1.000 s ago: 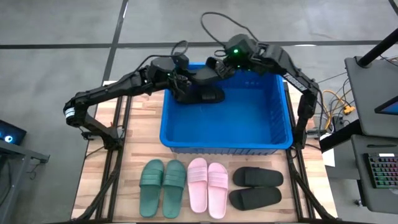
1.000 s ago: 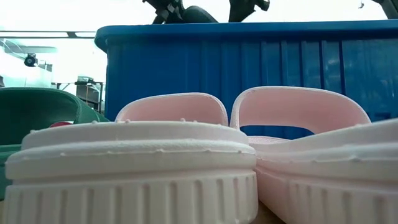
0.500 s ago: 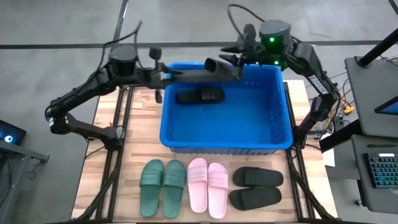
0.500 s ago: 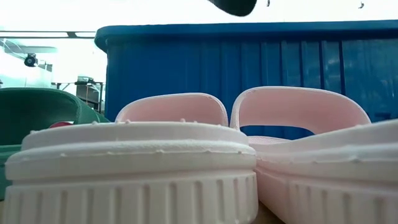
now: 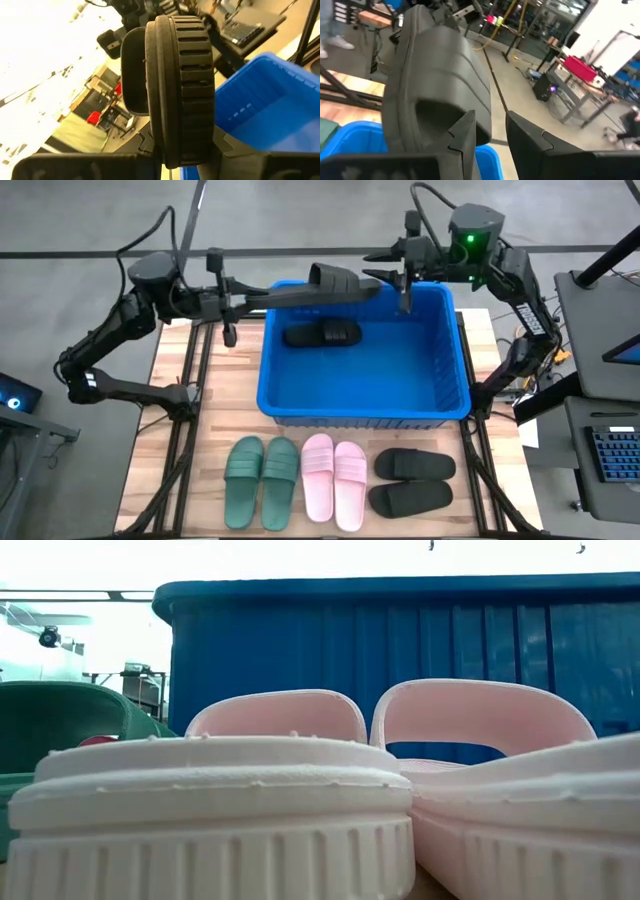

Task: Pick and place slides into bin
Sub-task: Stack the black slipper on top of the black slipper in the blue bin

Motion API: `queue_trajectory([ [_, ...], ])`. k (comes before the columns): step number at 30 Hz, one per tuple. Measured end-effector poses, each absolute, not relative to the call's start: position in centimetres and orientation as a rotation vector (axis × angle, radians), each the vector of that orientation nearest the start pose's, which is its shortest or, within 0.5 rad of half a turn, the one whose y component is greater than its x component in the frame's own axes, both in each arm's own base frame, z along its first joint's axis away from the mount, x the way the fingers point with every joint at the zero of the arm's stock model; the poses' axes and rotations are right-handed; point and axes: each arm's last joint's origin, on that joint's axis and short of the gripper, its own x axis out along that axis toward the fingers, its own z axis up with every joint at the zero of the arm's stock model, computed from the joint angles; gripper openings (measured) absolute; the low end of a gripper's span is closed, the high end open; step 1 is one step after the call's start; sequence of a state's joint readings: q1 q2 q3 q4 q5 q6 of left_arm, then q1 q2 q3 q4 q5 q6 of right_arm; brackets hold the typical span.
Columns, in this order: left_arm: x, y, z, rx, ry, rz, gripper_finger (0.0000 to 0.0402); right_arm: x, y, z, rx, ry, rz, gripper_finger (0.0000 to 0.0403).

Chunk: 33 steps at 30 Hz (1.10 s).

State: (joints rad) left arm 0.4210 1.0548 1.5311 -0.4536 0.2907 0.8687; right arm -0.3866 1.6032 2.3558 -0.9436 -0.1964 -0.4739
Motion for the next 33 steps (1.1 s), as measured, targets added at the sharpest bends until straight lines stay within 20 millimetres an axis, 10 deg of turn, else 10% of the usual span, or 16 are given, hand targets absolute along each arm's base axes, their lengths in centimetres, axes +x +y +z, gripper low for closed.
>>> queue_trajectory([
  [33, 17.7, 6.9, 49.8, 0.822, 0.020, 0.094, 0.0057, 25.8, -9.4, 55.1, -0.461, 0.215, 0.048, 0.0088],
])
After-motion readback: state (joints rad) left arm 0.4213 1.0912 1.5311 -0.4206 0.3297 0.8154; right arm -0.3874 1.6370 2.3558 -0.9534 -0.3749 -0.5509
